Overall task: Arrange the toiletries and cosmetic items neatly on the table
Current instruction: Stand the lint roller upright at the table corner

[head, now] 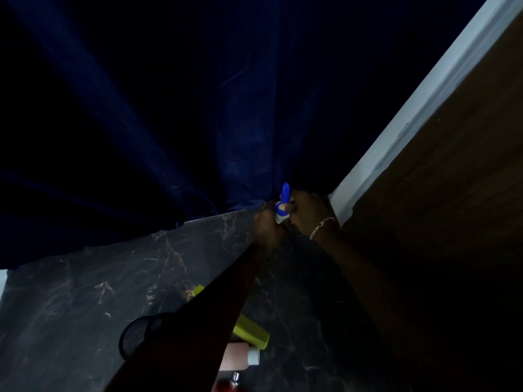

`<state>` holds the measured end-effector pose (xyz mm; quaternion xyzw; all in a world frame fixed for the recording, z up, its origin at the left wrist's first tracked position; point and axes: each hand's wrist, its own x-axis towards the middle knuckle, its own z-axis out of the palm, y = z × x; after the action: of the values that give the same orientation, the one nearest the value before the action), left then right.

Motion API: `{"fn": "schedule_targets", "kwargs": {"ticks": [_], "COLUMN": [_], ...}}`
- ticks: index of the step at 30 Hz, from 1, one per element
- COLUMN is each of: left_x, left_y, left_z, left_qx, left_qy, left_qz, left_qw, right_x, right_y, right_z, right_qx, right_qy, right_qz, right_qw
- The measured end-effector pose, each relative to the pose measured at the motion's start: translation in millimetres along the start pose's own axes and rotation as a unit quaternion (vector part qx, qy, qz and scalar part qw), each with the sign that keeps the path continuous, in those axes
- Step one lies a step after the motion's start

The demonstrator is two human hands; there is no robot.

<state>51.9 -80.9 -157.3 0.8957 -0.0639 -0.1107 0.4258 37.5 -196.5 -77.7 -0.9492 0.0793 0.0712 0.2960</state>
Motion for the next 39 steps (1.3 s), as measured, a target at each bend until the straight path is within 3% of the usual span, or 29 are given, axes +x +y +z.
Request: {"fn": "schedule_targets", "kwargs": {"ticks": [11,20,29,34,36,39], "left_x": [5,-19,-78,-134,-164,-205], "left_y": [10,6,-11,-30,-38,-56], "left_z": [-20,-50,-97,-123,-136,-152], "left_qx": [0.005,0.044,0.160,0.228,0.240,0.245], "left_qy": [-0.067,-0.172,-0.053,-0.002,0.000,0.005], "left_qz": [-0.005,0.033,0.153,0.199,0.208,0.205], "left_qw": [0.998,0.983,0.974,0.953,0.948,0.948], "right_x": [2,1,-40,-100,-130,-169], "right_y": [3,8,6,-8,-24,-46], "right_z": [0,2,9,14,21,44], "right_qx": [0.034,0.020,-0.075,-0.127,-0.145,-0.074], "right_qy": [-0.006,-0.018,0.062,0.135,0.141,0.098], "right_qz": [-0.003,0.032,0.024,-0.052,-0.062,-0.052], "right_qw": [0.999,0.999,0.995,0.981,0.977,0.991]}}
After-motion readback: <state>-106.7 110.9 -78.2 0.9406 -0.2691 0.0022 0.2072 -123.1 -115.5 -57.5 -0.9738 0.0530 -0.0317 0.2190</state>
